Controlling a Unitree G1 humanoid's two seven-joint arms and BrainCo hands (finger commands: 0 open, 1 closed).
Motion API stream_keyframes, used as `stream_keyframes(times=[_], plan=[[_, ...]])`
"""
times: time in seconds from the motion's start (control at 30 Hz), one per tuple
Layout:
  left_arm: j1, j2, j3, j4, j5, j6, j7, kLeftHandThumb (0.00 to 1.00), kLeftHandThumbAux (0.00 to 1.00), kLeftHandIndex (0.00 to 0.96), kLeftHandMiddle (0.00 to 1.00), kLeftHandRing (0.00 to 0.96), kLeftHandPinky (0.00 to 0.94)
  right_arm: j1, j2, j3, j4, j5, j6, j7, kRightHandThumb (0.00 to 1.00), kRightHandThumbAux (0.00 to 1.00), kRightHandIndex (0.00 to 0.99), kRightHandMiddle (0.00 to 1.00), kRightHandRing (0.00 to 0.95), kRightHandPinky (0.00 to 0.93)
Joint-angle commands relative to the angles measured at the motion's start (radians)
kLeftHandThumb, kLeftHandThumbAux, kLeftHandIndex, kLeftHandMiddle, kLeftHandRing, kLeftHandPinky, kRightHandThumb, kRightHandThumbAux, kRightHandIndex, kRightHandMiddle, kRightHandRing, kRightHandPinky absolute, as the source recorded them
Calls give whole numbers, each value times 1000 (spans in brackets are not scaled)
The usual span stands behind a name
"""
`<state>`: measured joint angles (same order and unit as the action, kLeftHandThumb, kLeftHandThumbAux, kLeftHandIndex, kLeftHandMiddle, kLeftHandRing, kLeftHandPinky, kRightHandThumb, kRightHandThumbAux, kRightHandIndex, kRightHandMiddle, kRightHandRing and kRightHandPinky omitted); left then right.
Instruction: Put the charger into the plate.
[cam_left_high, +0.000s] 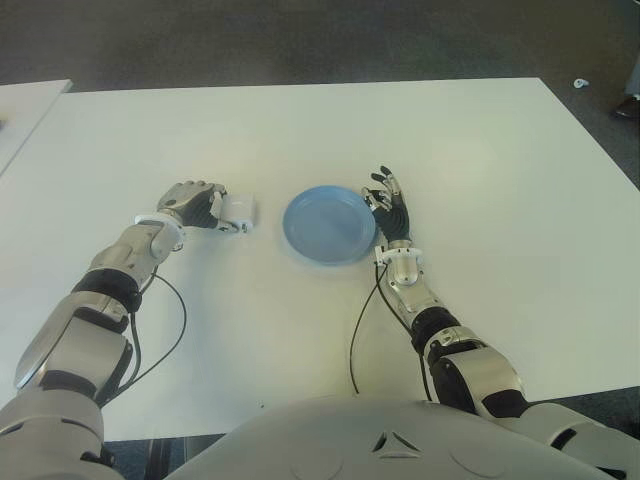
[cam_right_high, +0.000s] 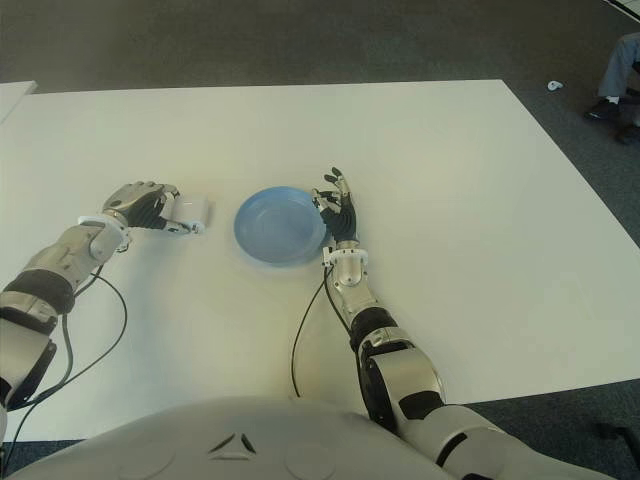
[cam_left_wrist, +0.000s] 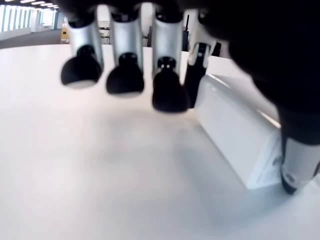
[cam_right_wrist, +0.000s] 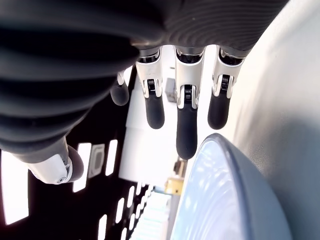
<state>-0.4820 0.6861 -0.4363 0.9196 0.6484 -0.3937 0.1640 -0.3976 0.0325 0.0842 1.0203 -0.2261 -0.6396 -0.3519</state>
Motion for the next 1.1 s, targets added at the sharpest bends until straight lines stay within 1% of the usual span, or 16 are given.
stream_keyframes(times=[0.03,0.3,0.63,0.9,1.03,1.1], plan=[[32,-15,11,-10,-15,2,-36,749,697,443,847,845,839,102,15,-6,92,11,71,10,0,508,0,209,343,253],[41,-19,37,-19,-36,-12,-60,749,697,443,846,847,843,99,19,-13,97,20,72,10,0,493,0,212,341,259],[39,-10,40,-8,-34,-51,-60,748,697,443,845,847,842,97,22,-18,102,29,69,22,0,489,0,214,344,268],[36,3,45,-21,-31,-105,-43,748,697,443,854,853,852,95,20,-20,106,29,69,25,7,502,0,212,339,243],[23,22,71,-93,-57,-123,-87,748,697,443,861,857,857,94,20,-19,110,27,68,23,12,507,0,215,340,247],[30,32,100,-168,-89,-120,-122,748,697,443,864,859,857,93,20,-19,111,26,68,21,14,509,0,217,341,248]])
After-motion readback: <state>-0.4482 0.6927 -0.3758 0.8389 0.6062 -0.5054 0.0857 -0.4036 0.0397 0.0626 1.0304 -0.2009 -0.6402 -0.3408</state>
